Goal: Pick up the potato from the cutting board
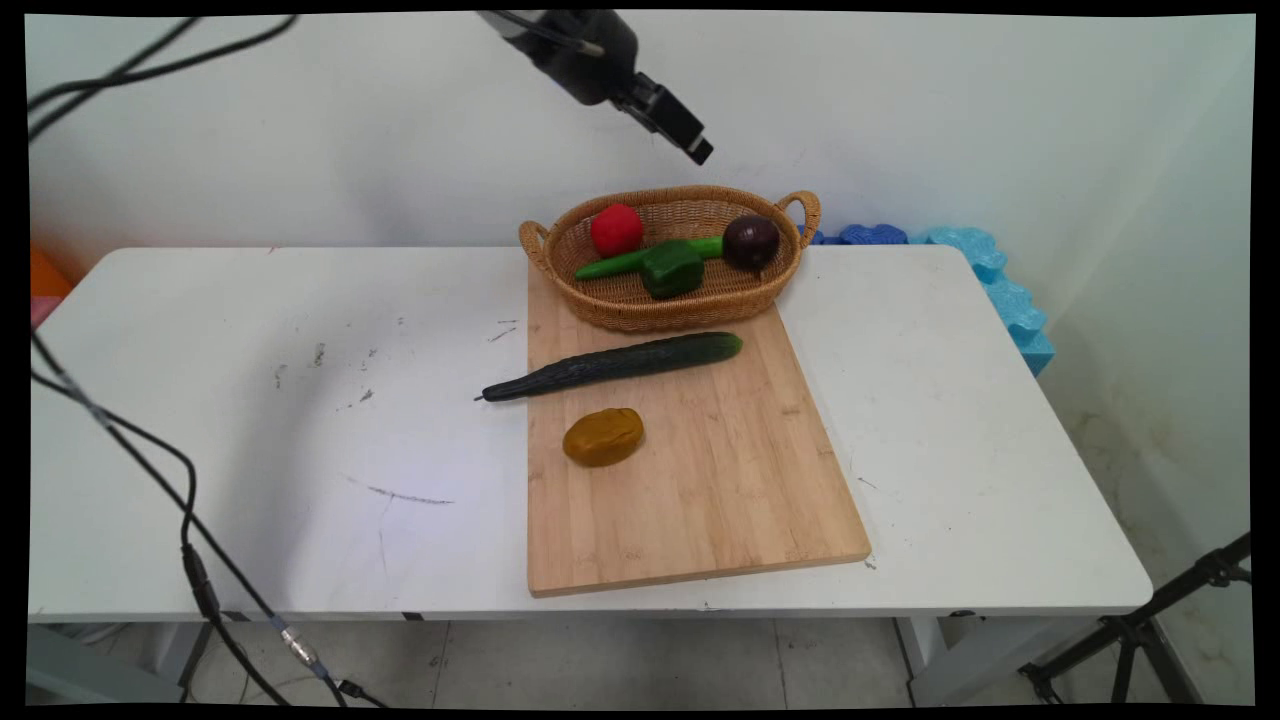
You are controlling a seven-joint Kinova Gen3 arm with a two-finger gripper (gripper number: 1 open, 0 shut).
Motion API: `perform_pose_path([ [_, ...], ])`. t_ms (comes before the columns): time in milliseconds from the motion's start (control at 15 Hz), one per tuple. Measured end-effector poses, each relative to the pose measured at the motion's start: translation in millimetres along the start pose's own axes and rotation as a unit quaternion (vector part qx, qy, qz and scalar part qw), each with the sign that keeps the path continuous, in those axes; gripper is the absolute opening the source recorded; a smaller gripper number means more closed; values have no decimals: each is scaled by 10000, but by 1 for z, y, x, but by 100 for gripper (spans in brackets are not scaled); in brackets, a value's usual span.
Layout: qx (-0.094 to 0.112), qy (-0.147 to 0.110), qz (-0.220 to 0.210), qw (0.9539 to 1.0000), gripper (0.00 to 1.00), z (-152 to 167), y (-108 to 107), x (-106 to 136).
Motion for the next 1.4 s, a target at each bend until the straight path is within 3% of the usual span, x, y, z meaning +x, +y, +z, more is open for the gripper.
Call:
perform_pose_path([
  [333, -344, -293, 148, 9989, 100, -43, 27, -45],
  [600, -514, -699, 253, 9959, 100, -49, 48, -92],
  [1000, -524, -1278, 296, 9900, 100, -21, 65, -148],
  [1400, -352, -1578, 259, 9865, 100, 25, 70, -179],
])
